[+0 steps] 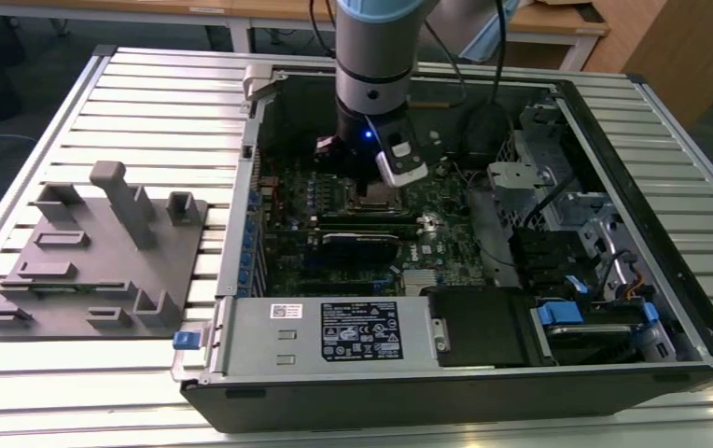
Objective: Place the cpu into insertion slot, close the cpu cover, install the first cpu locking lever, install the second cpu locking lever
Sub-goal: 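Install the second cpu locking lever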
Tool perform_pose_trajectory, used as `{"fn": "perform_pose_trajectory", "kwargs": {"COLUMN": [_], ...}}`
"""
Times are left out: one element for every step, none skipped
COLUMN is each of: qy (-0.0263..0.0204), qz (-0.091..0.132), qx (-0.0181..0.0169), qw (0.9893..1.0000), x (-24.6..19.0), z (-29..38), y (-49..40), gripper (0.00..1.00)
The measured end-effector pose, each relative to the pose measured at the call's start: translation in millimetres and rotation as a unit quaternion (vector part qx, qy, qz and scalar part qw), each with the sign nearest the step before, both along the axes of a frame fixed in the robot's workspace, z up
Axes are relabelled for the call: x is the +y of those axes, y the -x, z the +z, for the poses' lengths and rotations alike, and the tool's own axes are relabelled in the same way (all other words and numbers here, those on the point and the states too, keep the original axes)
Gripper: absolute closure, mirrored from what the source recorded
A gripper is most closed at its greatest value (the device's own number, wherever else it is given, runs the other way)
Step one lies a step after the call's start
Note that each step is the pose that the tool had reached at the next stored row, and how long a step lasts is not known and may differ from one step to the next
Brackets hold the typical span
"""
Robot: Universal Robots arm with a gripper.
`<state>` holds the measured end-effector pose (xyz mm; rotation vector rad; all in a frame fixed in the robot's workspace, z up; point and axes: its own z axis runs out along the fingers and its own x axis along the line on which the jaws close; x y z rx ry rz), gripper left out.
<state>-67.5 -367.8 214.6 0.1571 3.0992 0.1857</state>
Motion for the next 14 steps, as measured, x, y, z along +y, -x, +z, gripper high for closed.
{"fn": "perform_pose_trajectory", "kwargs": {"qy": [0.0042, 0.0082, 0.0116, 0.0149, 0.0178, 0.0206, 0.023, 0.0253, 0.0269, 0.0319, 0.0344, 0.0372, 0.0407, 0.0437], "qz": [0.0, 0.0, 0.0, 0.0, 0.0, 0.0, 0.0, 0.0, 0.0, 0.0, 0.0, 0.0, -0.001, -0.001], "qx": [0.0, 0.0, 0.0, 0.0, 0.0, 0.0, 0.0, -0.0001, 0.0, 0.0, 0.0, 0.0, 0.0, 0.0001], "qw": [1.0, 1.0, 0.9999, 0.9999, 0.9998, 0.9998, 0.9997, 0.9997, 0.9996, 0.9995, 0.9994, 0.9993, 0.9992, 0.999], "x": [1.2, 2.4, 3.6, 4.9, 6.2, 8.0, 10.2, 12.7, 14.2, 19.0, 21.0, 22.1, 22.5, 22.8], "z": [0.0, -0.1, -0.1, -0.1, -0.1, -0.2, -0.4, -0.5, -0.5, -0.8, -0.9, -0.9, -0.9, -0.9], "y": [-1.1, -2.2, -3.4, -4.8, -6.3, -7.7, -9.0, -10.1, -10.8, -13.2, -14.8, -15.9, -16.7, -17.4], "gripper": [0.9, 0.9, 0.9, 0.9, 0.9, 0.9, 0.9, 0.9, 0.9, 0.9, 0.9, 0.9, 0.9, 0.9]}}
